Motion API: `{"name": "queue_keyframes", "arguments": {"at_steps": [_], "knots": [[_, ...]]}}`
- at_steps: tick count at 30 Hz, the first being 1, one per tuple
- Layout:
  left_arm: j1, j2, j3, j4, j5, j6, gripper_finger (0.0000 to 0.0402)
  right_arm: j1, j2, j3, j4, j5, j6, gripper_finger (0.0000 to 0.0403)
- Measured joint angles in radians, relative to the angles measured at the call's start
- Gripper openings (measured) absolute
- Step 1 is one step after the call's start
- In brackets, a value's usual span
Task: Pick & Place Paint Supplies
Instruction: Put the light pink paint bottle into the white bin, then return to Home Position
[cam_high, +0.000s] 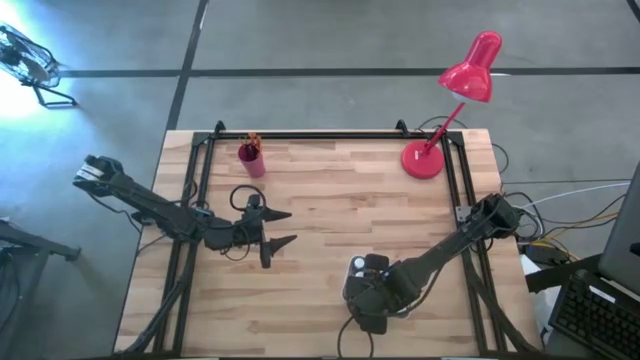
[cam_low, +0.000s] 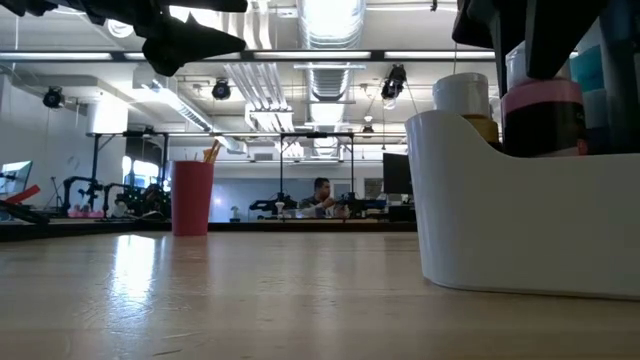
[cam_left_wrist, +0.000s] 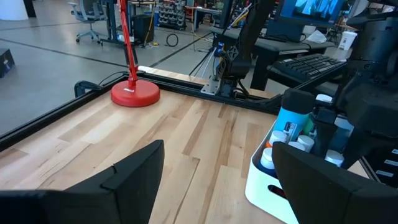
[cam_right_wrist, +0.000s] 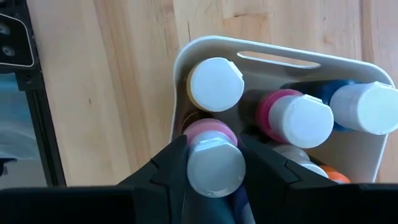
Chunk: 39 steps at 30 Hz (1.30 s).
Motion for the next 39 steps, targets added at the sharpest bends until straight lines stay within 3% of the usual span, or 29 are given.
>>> {"name": "queue_keyframes", "arguments": {"at_steps": [8, 15, 21, 27, 30, 35, 39], "knots": [[0.000, 0.000, 0.000, 0.000, 0.000, 0.000, 0.0303, 0.000, 0.000, 0.000, 0.002, -0.002, 0.002, 0.0168], [0.000, 0.000, 0.000, 0.000, 0.008, -0.038, 0.0303, 0.000, 0.000, 0.020, -0.042, -0.004, -0.004, 0.0189], [0.000, -0.044, 0.037, -0.025, 0.154, -0.002, 0.0303, 0.000, -0.043, 0.162, -0.179, 0.006, -0.021, 0.0175], [-0.002, -0.181, 0.143, -0.212, 0.186, 0.139, 0.0298, 0.016, -0.099, 0.333, -0.280, 0.154, -0.102, 0.0130], [-0.001, -0.252, 0.165, -0.312, 0.186, 0.203, 0.0275, 0.016, -0.142, 0.361, -0.281, 0.195, -0.182, 0.0096], [0.008, -0.404, 0.163, -0.482, 0.187, 0.247, 0.0191, -0.029, -0.246, 0.285, -0.287, 0.236, -0.264, 0.0021], [0.018, -0.523, 0.161, -0.571, 0.195, 0.293, 0.0111, -0.067, -0.389, 0.136, -0.190, 0.297, -0.309, 0.0013]]}}
